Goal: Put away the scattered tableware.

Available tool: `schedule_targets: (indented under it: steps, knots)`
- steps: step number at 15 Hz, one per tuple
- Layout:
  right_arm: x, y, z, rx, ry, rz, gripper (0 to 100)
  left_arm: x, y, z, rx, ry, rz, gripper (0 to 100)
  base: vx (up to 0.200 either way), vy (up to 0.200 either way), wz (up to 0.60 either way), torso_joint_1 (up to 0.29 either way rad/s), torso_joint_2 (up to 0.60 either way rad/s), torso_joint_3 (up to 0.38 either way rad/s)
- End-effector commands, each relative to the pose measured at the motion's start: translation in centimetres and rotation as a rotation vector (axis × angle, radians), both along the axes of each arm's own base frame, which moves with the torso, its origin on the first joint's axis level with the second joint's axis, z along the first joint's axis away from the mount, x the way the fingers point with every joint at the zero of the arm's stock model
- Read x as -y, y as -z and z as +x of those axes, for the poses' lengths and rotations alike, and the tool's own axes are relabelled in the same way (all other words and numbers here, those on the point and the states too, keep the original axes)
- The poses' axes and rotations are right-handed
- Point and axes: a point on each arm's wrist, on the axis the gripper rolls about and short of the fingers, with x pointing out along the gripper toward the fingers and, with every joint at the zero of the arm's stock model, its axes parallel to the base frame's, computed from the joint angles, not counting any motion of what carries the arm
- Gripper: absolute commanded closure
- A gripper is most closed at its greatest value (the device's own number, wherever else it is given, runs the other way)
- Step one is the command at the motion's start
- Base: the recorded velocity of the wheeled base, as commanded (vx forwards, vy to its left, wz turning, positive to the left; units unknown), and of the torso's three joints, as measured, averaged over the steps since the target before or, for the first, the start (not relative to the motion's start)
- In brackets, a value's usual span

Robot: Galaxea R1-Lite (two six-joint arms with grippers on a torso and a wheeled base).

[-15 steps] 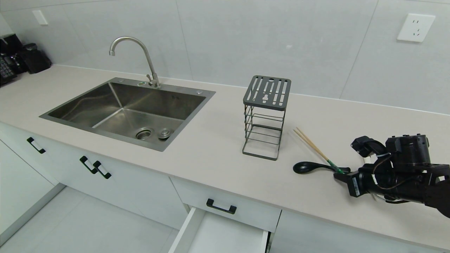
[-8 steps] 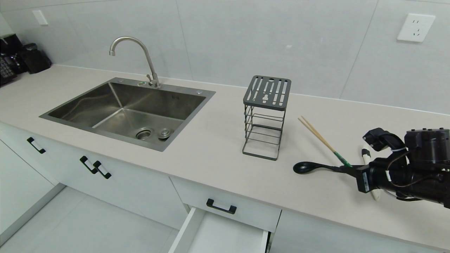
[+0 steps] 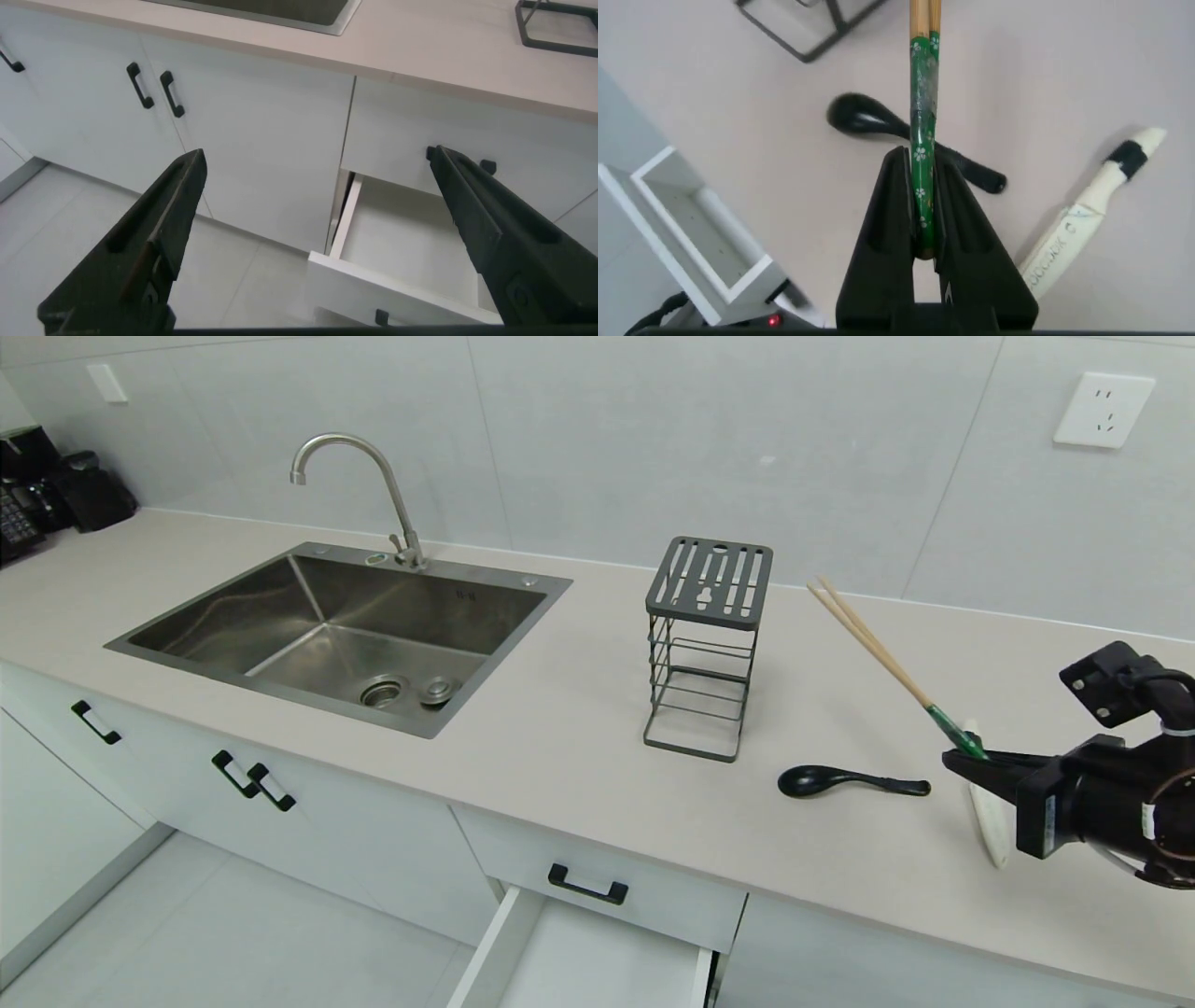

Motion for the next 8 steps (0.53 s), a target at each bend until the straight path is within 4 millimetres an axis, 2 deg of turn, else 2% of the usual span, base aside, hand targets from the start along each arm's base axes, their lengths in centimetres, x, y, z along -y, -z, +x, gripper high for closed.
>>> schedule_targets:
  steps: [1, 8]
  knots:
    - [-1.1, -1.6, -2.3, 0.083, -0.08, 0.02, 100, 0.0, 0.0, 0.0, 0.0, -0.001, 0.0, 0, 0.0, 0.0, 0.0, 0.0, 0.0, 0.0]
    - [-2.0, -3.1, -4.5, 0.158, -0.154, 0.041, 100, 0.0, 0.0, 0.0, 0.001, -0.001, -0.001, 0, 0.0, 0.0, 0.0, 0.0, 0.0, 0.0]
